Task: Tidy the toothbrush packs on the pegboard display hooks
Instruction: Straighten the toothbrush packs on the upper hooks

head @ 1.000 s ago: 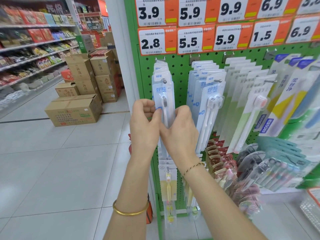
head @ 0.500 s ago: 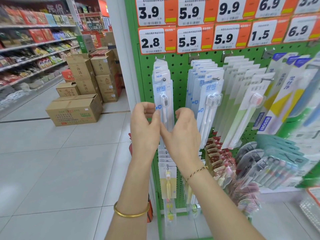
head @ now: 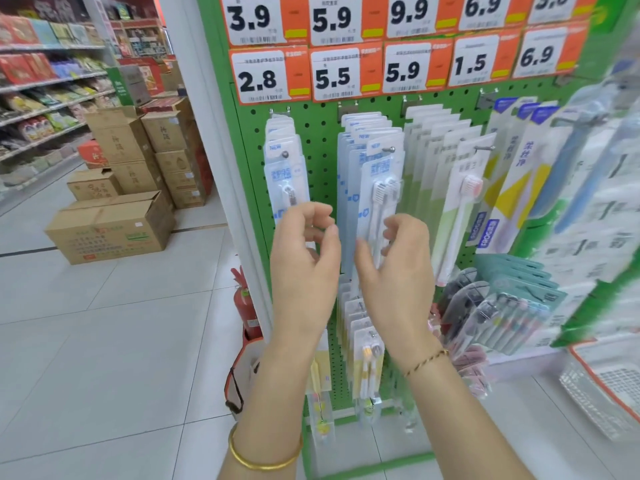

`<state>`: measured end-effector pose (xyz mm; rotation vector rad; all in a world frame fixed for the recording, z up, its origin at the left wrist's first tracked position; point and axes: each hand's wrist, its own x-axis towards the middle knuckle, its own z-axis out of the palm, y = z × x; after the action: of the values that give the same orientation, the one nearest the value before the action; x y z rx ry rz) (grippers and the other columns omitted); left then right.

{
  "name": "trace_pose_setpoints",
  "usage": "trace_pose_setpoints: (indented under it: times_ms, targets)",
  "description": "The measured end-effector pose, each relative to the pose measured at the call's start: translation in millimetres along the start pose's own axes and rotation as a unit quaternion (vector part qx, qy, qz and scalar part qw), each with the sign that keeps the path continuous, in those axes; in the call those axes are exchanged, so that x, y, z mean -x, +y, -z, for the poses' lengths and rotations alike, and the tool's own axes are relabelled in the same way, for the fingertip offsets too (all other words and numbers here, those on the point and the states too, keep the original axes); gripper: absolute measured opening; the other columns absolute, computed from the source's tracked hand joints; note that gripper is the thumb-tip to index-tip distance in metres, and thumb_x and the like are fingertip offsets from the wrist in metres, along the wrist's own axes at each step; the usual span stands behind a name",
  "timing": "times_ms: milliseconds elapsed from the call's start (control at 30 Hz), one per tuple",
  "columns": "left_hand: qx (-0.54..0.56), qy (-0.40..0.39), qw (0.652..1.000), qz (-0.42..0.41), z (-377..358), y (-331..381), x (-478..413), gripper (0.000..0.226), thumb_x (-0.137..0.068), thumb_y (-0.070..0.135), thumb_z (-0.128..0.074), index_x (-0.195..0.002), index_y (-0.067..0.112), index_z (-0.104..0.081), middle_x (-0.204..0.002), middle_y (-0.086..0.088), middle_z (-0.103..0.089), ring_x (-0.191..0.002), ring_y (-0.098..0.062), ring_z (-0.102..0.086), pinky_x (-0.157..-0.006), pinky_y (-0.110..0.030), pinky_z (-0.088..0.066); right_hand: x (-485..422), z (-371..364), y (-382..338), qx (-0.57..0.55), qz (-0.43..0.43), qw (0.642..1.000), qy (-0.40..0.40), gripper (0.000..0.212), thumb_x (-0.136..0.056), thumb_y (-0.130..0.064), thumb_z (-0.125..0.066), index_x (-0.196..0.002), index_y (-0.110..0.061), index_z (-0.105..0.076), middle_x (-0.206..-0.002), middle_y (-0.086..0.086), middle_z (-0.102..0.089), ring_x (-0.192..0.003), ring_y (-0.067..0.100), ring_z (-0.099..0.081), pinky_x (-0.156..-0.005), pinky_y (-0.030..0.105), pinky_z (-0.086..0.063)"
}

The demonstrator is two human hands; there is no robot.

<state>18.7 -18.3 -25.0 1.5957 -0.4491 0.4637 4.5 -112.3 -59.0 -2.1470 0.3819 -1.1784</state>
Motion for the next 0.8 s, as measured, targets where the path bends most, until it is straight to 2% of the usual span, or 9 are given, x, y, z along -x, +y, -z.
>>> trace_pose_setpoints:
  times_ms: [100,167,267,400,567,801]
  targets:
    - [-0.004,-0.038,0.999,0.016,-7.1,-1.7,4.6,0.028,-0.091,0.004,-0.054,-0.094,0.031,-0.053,-0.094,0.01,-0.059,-0.079,0.004,-0.053,-0.069,-0.012,-0.044,-15.3,6.7,4.5,0.029,-0.027,0.999,-0.007,0.064,-0.085,-0.04,-0.065,-0.132,-0.005,-0.039,-0.124,0.008,-0.048,-0.114,0.023,-0.046,-0.084,0.029,-0.04]
    - [-0.006,-0.042,0.999,0.025,-9.5,-3.0,6.0,0.028,-0.091,0.004,-0.054,-0.094,0.031,-0.054,-0.093,0.012,-0.059,-0.079,0.005,-0.054,-0.068,-0.009,-0.042,-22.3,5.9,5.1,0.062,-0.048,0.996,-0.037,0.083,-0.081,-0.053,-0.065,-0.141,-0.007,-0.03,-0.135,0.007,-0.043,-0.125,0.022,-0.04,-0.089,0.031,-0.039]
    - [-0.007,-0.045,0.998,0.042,-10.8,-5.3,6.3,0.026,-0.091,0.004,-0.053,-0.096,0.029,-0.055,-0.093,0.013,-0.059,-0.08,0.004,-0.054,-0.067,-0.011,-0.043,-30.4,0.4,8.1,0.078,-0.085,0.99,-0.081,0.093,-0.076,-0.06,-0.065,-0.143,-0.008,-0.027,-0.136,0.007,-0.046,-0.126,0.023,-0.043,-0.089,0.035,-0.042]
    - [-0.007,-0.043,0.998,0.055,-12.2,-5.9,5.2,0.026,-0.091,0.006,-0.053,-0.096,0.03,-0.056,-0.094,0.013,-0.06,-0.082,0.003,-0.056,-0.071,-0.016,-0.048,-34.2,-5.0,12.5,0.076,-0.098,0.988,-0.094,0.088,-0.075,-0.061,-0.066,-0.136,-0.007,-0.033,-0.126,0.007,-0.052,-0.116,0.025,-0.051,-0.08,0.034,-0.044]
    - [-0.009,-0.029,0.997,0.065,-17.4,-1.5,4.0,0.025,-0.092,0.006,-0.053,-0.095,0.031,-0.056,-0.095,0.012,-0.06,-0.082,0.005,-0.055,-0.069,-0.011,-0.044,-33.3,2.6,14.5,0.058,-0.086,0.989,-0.103,0.077,-0.076,-0.059,-0.066,-0.127,-0.008,-0.038,-0.118,0.005,-0.05,-0.108,0.024,-0.052,-0.07,0.03,-0.038]
    - [0.002,-0.017,0.997,0.072,-24.5,2.0,8.8,0.028,-0.092,0.003,-0.05,-0.096,0.031,-0.056,-0.093,0.01,-0.06,-0.086,-0.01,-0.061,-0.067,-0.012,-0.046,-28.8,19.4,11.6,0.035,-0.071,0.991,-0.107,0.063,-0.072,-0.064,-0.064,-0.103,-0.015,-0.04,-0.097,-0.003,-0.043,-0.089,0.021,-0.051,-0.062,0.029,-0.035]
